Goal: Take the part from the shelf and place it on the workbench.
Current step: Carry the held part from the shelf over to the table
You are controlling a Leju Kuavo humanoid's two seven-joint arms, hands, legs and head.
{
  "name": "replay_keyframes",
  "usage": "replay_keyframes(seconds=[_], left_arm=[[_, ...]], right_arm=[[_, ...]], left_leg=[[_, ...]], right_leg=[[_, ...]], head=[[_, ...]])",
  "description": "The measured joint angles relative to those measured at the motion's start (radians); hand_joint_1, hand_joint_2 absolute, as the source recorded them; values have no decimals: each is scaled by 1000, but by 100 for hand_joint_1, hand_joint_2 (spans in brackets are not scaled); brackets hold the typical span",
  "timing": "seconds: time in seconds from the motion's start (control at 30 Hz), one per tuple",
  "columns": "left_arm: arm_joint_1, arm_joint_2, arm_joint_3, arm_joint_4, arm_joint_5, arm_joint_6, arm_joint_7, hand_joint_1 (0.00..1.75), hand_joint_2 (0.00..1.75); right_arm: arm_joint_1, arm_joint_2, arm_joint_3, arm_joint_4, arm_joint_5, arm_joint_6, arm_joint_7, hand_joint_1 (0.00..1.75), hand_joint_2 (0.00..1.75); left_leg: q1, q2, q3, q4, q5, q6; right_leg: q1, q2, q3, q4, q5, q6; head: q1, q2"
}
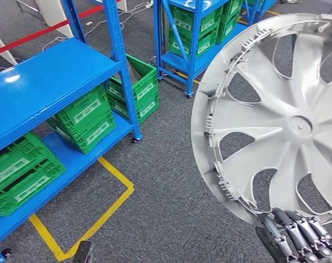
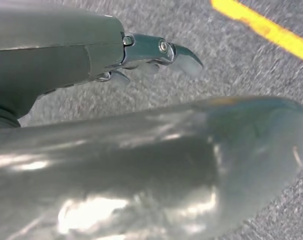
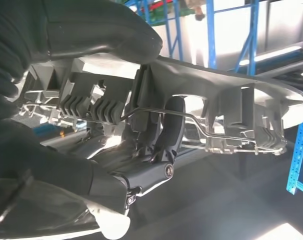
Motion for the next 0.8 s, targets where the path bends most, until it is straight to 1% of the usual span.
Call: replay_keyframes(seconds=[0.03,0.07,0.1,0.13,0.17,0.2,0.23,0.27,0.3,0.33,0.37,0.4,0.43,0.47,0.5,0.53,0.57,0.6,0.63,0.67,0.7,0.73,0.77,0.8], left_arm=[[0,1,1,0,-1,0,-1,0,0],[1,2,3,0,-1,0,-1,0,0],[3,3,4,0,-2,0,-1,0,0],[6,4,5,0,-2,0,-1,0,0],[7,5,6,0,-2,0,-1,0,0],[8,6,6,0,-3,0,0,0,0],[7,7,7,0,-3,0,0,0,0],[7,7,7,0,-3,0,0,0,0],[7,8,8,0,-4,0,0,0,0],[7,9,9,0,-4,-1,0,0,0],[7,10,10,0,-6,-3,0,0,0],[7,12,11,0,-7,-7,0,0,0],[7,13,11,0,-10,-11,0,0,0],[7,14,11,0,-13,-15,0,0,0],[6,15,12,0,-16,-19,-1,0,0],[7,16,12,0,-19,-21,-1,0,0],[8,17,12,0,-20,-24,-2,0,0],[11,17,12,0,-21,-25,-3,0,0],[14,18,12,0,-21,-27,-3,0,0],[17,18,12,0,-21,-27,-3,0,0],[19,18,12,0,-21,-27,-3,0,0],[20,19,12,0,-21,-27,-3,0,0],[20,20,12,0,-21,-27,-3,0,0],[20,22,12,0,-21,-27,-3,0,0]], right_arm=[[0,4,-3,0,-1,0,-5,175,175],[-1,6,-5,0,-1,0,-9,175,175],[-1,9,-6,0,-1,0,-13,175,175],[0,12,-8,0,-1,0,-17,175,175],[3,15,-11,0,-1,0,-22,175,175],[8,20,-15,0,-1,0,-27,175,175],[14,25,-19,0,-1,0,-32,175,175],[20,29,-24,0,-1,0,-37,175,175],[24,34,-29,0,-1,0,-42,175,175],[29,41,-34,0,-1,0,-51,175,175],[35,50,-41,-1,0,0,-62,175,175],[43,62,-49,-1,-1,0,-76,175,175],[51,76,-57,-2,-1,0,-89,175,175],[59,91,-65,-3,-1,0,-100,175,175],[66,106,-73,-5,-1,0,-110,175,175],[71,119,-80,-7,-1,0,-118,175,175],[76,130,-86,-8,-1,0,-124,175,175],[78,138,-91,-8,-1,0,-129,175,175],[81,145,-95,-9,-1,0,-132,175,175],[84,151,-98,-9,-1,0,-135,175,175],[87,156,-100,-9,-1,0,-137,175,175],[89,160,-102,-9,0,0,-138,175,175],[92,164,-104,-8,1,0,-139,175,175],[94,166,-106,-8,2,0,-140,175,175]], left_leg=[[2,16,2,-7,4,4],[1,32,2,-11,6,7],[0,47,2,-12,6,10],[-1,64,1,-11,6,10],[-2,80,1,-11,5,10],[-2,95,1,-11,3,8],[-1,109,2,-10,2,6],[-1,122,4,-9,-1,2],[-3,133,6,-7,-5,-4],[-5,143,8,-4,-9,-10],[-8,153,10,-1,-13,-16],[-10,162,11,1,-15,-22],[-10,171,14,2,-16,-27],[-8,174,15,4,-20,-32],[-4,159,12,14,-31,-38],[-2,135,1,44,-54,-42],[1,105,-19,93,-85,-44],[1,78,-48,161,-120,-44],[1,65,-79,230,-148,-43],[1,59,-104,281,-161,-41],[0,55,-115,298,-154,-37],[-1,51,-109,276,-126,-31],[-3,40,-88,221,-85,-24],[-5,17,-62,154,-46,-16]], right_leg=[[2,-29,-18,30,-20,5],[1,-65,-43,82,-50,9],[0,-92,-75,148,-84,14],[-3,-103,-105,211,-110,20],[-6,-110,-123,253,-122,24],[-8,-114,-122,257,-114,28],[-11,-121,-99,221,-90,30],[-13,-135,-59,156,-59,32],[-13,-159,-18,86,-37,32],[-12,-177,15,30,-21,27],[-9,-189,34,-1,-16,20],[-6,-189,39,-10,-18,11],[-6,-176,38,-9,-16,1],[-6,-166,36,-8,-14,-6],[-6,-155,34,-8,-13,-13],[-7,-144,34,-9,-11,-20],[-8,-132,34,-10,-9,-26],[-6,-120,33,-10,-9,-30],[-4,-107,33,-10,-8,-32],[-2,-92,33,-10,-8,-34],[0,-76,33,-9,-8,-35],[3,-60,35,-9,-8,-35],[4,-45,36,-8,-7,-35],[5,-31,38,-8,-7,-35]], head=[[4,0],[7,0],[10,0],[10,0],[10,0],[10,0],[10,0],[10,0],[11,0],[10,0],[9,0],[8,0],[7,0],[6,0],[5,0],[4,0],[2,0],[1,0],[0,0],[0,0],[0,0],[0,0],[0,0],[1,0]])
